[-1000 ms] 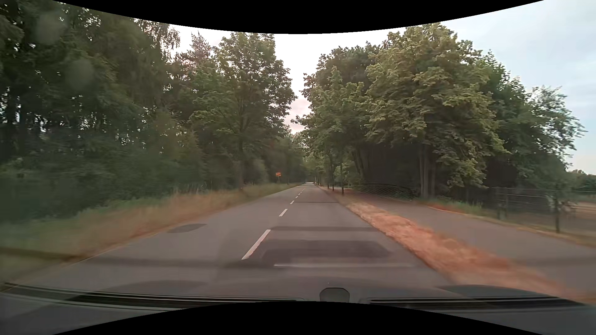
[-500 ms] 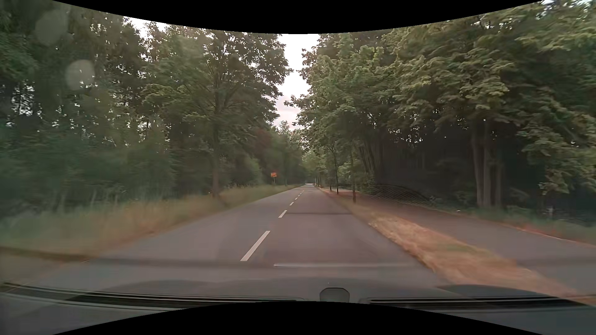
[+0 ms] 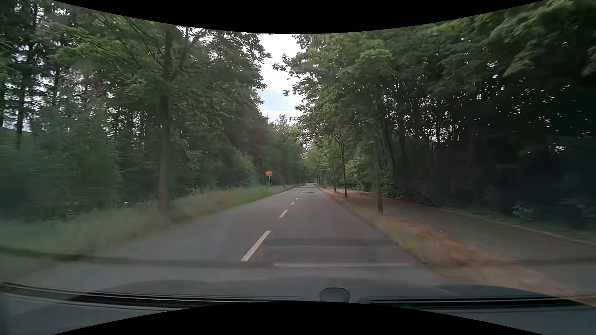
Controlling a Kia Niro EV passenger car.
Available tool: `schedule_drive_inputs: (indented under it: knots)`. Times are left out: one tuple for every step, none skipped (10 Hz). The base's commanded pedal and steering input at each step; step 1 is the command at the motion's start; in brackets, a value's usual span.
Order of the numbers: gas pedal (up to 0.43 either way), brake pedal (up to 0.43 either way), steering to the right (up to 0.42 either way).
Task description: Follow the waypoints while adhering to traffic rules and regulations
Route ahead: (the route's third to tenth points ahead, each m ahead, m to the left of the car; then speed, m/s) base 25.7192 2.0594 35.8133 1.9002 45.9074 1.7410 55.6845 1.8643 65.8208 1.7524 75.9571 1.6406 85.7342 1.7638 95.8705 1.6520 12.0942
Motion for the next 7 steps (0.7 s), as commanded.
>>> schedule_drive_inputs:
  knots:
    - [0.150,0.000,-0.002]
    - [0.150,0.000,-0.002]
    - [0.150,0.000,0.001]
    - [0.150,0.000,0.001]
    - [0.150,0.000,0.000]
    - [0.150,0.000,-0.001]
    - [0.150,0.000,0.000]
